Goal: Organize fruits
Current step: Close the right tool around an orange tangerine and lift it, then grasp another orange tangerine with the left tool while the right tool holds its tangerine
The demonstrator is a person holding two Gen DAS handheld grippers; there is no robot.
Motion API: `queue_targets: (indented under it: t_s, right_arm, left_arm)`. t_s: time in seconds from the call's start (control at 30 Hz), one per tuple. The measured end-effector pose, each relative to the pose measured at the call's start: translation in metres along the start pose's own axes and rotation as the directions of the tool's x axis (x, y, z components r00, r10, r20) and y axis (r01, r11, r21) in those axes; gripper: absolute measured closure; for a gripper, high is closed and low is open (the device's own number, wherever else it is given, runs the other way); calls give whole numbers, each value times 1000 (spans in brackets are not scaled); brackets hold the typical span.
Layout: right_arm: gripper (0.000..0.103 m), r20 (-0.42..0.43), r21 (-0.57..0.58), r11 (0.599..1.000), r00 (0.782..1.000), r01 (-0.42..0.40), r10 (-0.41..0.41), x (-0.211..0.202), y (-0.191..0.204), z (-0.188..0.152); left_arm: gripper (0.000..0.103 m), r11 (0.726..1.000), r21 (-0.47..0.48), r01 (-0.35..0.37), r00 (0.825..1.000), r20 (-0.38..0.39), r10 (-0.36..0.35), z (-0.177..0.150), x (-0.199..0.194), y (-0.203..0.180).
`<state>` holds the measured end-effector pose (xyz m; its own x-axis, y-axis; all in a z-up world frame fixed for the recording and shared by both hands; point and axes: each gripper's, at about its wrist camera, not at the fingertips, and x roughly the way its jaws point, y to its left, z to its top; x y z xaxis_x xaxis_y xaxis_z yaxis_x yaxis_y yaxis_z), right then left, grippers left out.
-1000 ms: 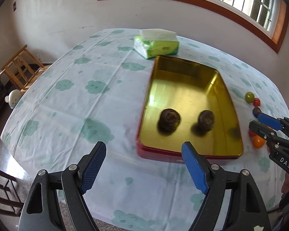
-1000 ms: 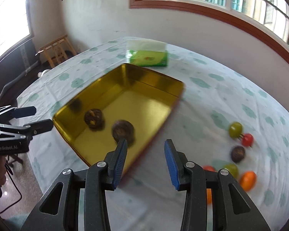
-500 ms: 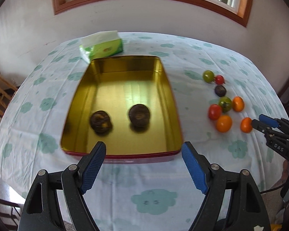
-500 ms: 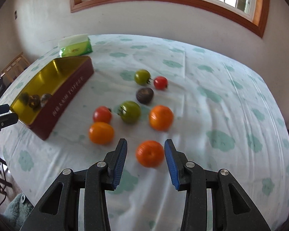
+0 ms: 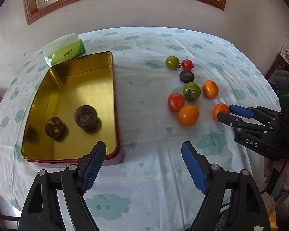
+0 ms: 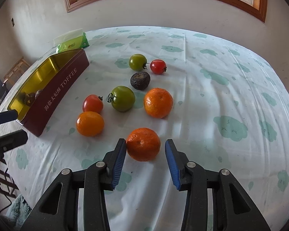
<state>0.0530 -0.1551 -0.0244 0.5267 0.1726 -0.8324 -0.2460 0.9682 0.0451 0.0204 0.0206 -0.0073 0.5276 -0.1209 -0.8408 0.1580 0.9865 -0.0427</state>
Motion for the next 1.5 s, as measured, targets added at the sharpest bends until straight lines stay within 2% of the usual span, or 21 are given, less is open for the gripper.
queue_targets:
  t_s: [0.2,0.33,0.43,0.53,0.7,0.93,1.13,1.23,1.5]
  right_arm:
    - [57,-4,-8,1000,1000,-10,10,8,2,-1]
    - [58,-9,-10,1000,1000,-15,15,12,2,-3]
    - [63,2,-22,1000,1000,0,0,12,1,-3]
    - [64,11,-20,1000,1000,5,-5,12,-2,-3]
    - [64,64,-2,997,995,74,-74,7,-19,3]
    - [64,89,83,984,982,159,-167,10,-62,12]
    - [64,76,140,968,972,210,-222,16,-93,11]
    - [64,74,175,966,976,192,-207,17,-103,9]
    - [64,66,179,964,975,195,-210,18,-104,11]
  left_arm:
    - [25,1000,25,-11,1000,-2,11,3,7,-13]
    - [25,999,31,7,1000,-5,-7,5,10,-19]
    - [25,999,35,10,1000,-5,-9,7,14,-25]
    - [25,999,19,35,999,-9,-35,9,20,-28]
    - [25,999,5,49,999,-11,-49,11,29,-33]
    - [26,998,-3,58,998,-30,-58,16,46,-39]
    - [32,998,5,64,997,-36,-64,21,54,-44]
    - [35,997,20,70,997,-33,-69,24,57,-48]
    - [47,996,38,81,996,-40,-79,33,68,-57]
